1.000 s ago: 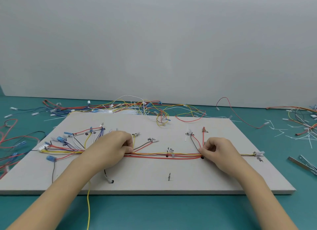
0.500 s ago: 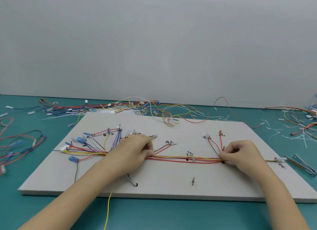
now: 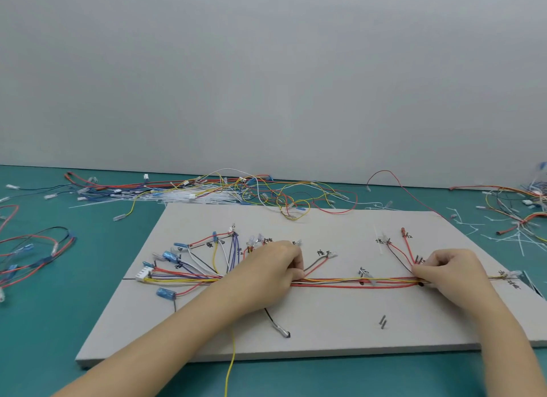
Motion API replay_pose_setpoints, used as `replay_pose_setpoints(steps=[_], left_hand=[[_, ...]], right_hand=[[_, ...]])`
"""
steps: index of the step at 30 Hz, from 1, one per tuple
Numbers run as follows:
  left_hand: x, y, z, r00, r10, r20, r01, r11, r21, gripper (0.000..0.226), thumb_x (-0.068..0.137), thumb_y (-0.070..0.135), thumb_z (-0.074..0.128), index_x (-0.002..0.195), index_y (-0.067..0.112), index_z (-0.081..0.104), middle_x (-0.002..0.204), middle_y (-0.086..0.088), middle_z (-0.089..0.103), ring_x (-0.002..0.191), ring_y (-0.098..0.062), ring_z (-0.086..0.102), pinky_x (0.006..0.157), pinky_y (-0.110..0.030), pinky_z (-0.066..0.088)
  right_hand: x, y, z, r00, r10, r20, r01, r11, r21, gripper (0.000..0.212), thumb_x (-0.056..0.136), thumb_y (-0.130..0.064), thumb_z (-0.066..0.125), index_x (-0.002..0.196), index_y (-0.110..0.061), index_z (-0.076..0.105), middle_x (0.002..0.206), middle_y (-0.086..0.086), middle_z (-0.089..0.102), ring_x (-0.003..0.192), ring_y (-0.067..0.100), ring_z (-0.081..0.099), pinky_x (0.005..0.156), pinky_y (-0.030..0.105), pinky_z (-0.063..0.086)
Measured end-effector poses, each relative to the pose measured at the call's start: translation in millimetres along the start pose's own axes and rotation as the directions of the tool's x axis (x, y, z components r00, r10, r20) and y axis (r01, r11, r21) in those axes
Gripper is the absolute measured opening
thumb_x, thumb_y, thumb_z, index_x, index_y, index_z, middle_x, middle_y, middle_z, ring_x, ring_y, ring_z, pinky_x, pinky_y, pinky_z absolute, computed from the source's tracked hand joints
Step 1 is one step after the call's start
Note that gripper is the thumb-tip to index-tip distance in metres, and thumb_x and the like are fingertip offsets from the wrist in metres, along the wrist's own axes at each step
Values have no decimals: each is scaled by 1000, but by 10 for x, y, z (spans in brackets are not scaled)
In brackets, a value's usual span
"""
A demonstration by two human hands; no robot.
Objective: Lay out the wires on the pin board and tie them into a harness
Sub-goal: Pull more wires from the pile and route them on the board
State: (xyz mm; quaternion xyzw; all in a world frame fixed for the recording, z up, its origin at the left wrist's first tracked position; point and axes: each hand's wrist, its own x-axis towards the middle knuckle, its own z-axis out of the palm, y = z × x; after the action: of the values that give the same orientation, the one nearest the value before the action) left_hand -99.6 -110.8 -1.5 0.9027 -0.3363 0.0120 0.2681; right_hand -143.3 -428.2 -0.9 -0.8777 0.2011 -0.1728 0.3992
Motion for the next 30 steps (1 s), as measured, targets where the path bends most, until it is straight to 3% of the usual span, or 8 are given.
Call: replay_pose_setpoints(steps=[11,16,18,21,24,26,30], left_hand=[[6,5,32,999,-13,-37,14,1000,15,11,94,23,57,85,25,51,84,12,48,83,-11,45,82,-30,42],[68,-37,-51,999,-38,14,39,999,-27,17,91,35,60,83,21,63,84,11,56,77,-6,51,73,-26,43],[157,-145,-165,994,-97,-58,95,995,-41,26,90,46,58,86,22,67,87,12,58,79,-3,52,72,-26,42],[340,-510,-396,956,-207,-207,228,970,80,32,95,42,51,110,18,65,112,2,60,106,-16,54,89,-33,45],[461,-1020,-614,886,-373,-277,452,829,329,37,101,31,38,124,8,55,129,-11,54,122,-28,48,100,-42,41],[480,-1316,-706,836,-486,-254,548,743,384,38,102,28,31,125,5,52,131,-15,52,123,-31,47,101,-45,40],[490,-1615,-756,804,-578,-139,576,698,425,46,102,35,24,127,8,52,137,-14,51,124,-33,47,105,-49,36]], right_hand=[[8,-17,36,1000,27,14,-26,999,-32,40,68,-1,75,46,-9,43,36,-4,48,46,19,37,51,25,30],[23,5,47,999,34,7,-34,999,-38,41,70,-3,75,48,-10,41,39,-2,47,49,21,37,53,26,32],[24,11,51,1000,23,-1,-23,999,-37,40,72,-5,73,49,-10,41,38,-4,46,49,20,38,53,26,32],[28,21,62,1000,1,-31,-2,1000,-30,34,77,-10,71,52,-3,48,43,-3,49,52,19,41,53,27,33],[18,25,75,999,-11,-46,10,1000,-19,25,79,-13,69,60,0,60,52,2,57,56,19,46,55,28,34],[18,26,88,998,-17,-53,16,1000,-21,22,79,-13,68,60,-3,62,53,2,57,57,19,47,55,27,35],[30,36,108,998,-7,-61,6,1000,-21,21,79,-13,68,60,-7,63,55,2,59,59,18,49,55,28,37]])
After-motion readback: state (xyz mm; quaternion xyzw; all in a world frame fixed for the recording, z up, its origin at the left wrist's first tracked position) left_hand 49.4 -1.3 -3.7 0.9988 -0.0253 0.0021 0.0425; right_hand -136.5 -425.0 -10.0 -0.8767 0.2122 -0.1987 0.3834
